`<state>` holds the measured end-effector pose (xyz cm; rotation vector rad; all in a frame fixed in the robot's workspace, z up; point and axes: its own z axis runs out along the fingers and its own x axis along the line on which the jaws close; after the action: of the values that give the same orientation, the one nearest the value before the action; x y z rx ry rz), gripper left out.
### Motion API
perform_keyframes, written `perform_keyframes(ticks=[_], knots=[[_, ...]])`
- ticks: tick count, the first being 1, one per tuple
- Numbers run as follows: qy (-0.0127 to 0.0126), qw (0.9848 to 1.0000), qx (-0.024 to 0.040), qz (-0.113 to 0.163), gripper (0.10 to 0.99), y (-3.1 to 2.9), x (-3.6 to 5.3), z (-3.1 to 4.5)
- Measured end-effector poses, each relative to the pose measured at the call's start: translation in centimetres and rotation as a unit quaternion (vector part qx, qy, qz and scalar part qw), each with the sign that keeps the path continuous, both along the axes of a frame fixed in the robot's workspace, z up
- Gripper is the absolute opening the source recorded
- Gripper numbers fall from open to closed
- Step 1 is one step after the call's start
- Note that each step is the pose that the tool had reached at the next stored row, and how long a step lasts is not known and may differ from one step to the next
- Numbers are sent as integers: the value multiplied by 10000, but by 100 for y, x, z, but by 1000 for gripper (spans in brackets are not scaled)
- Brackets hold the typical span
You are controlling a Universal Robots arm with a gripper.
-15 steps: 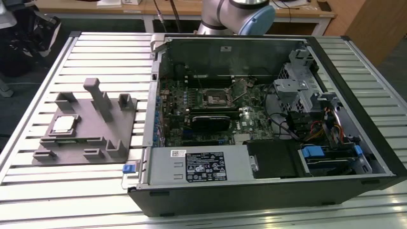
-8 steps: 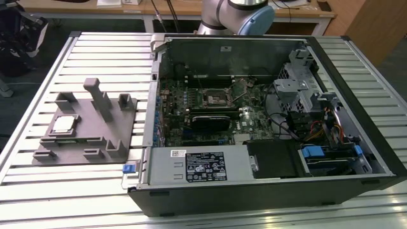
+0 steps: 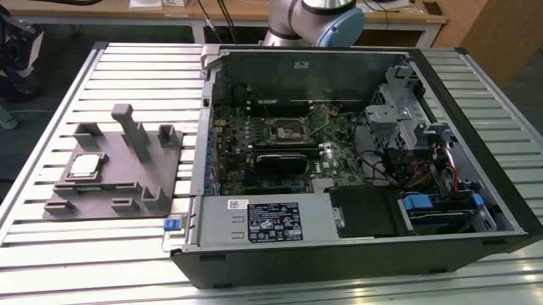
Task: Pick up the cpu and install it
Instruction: 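Reach for the cpu, then pick up the cpu and move it towards the insertion slot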
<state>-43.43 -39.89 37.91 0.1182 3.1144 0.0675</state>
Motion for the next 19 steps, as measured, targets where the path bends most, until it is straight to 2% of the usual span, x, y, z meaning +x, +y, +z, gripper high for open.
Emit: perform_keyframes(ticks=[5, 12, 19], knots=[[1, 10000, 0, 0, 106, 0, -59, -6], [16, 10000, 0, 0, 106, 0, -62, -15], [18, 10000, -1, 0, 106, 0, -62, -31]])
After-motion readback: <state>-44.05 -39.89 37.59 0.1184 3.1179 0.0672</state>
